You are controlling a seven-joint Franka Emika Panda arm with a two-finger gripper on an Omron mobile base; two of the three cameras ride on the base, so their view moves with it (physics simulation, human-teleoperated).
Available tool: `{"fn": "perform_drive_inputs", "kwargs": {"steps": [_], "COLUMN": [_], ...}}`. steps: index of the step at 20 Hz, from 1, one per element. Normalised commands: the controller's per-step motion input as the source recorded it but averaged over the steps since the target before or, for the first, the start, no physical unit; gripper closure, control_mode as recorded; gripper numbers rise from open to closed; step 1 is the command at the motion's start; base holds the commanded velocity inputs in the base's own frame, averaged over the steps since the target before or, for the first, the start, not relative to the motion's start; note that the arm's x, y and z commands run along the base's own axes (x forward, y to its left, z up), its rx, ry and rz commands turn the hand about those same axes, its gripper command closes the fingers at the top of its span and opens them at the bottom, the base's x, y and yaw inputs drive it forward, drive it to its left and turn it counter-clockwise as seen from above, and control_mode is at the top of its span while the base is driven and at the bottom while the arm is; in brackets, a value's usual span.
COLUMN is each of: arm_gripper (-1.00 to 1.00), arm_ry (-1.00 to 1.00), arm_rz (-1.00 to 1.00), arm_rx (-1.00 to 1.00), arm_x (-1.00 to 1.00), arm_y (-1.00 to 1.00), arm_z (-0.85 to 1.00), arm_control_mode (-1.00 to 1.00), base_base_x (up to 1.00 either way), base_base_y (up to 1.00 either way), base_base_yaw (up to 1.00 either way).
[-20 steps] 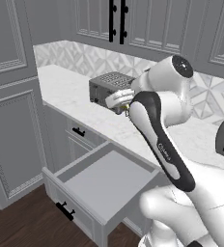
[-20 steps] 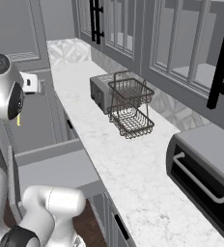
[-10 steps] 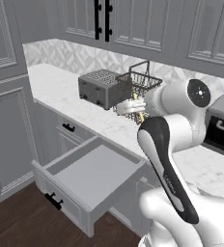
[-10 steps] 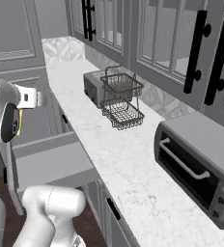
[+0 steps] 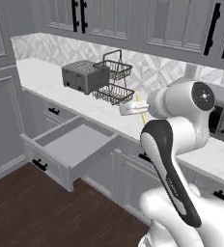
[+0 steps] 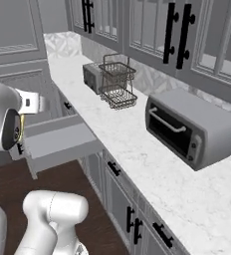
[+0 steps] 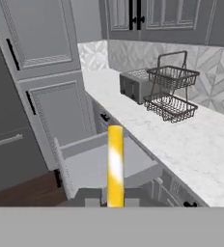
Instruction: Take a straw from the drawer in front and place it inside the glass cup on the dining counter.
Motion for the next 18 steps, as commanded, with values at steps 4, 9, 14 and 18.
{"fn": "perform_drive_inputs", "kwargs": {"steps": [4, 9, 14, 18], "arm_gripper": [1.00, 1.00, 1.00, 1.00], "arm_ry": [0.00, 0.00, 0.00, 0.00], "arm_rz": [0.00, 0.00, 0.00, 0.00], "arm_rx": [0.00, 0.00, 0.00, 0.00], "arm_x": [0.00, 0.00, 0.00, 0.00], "arm_y": [0.00, 0.00, 0.00, 0.00], "arm_z": [0.00, 0.00, 0.00, 0.00], "arm_control_mode": [1.00, 1.00, 1.00, 1.00], "base_base_x": [-0.86, -0.42, -0.04, 0.00], "base_base_y": [0.45, 0.44, 0.35, 0.31], "base_base_yaw": [0.51, 0.82, 0.93, 0.97]}}
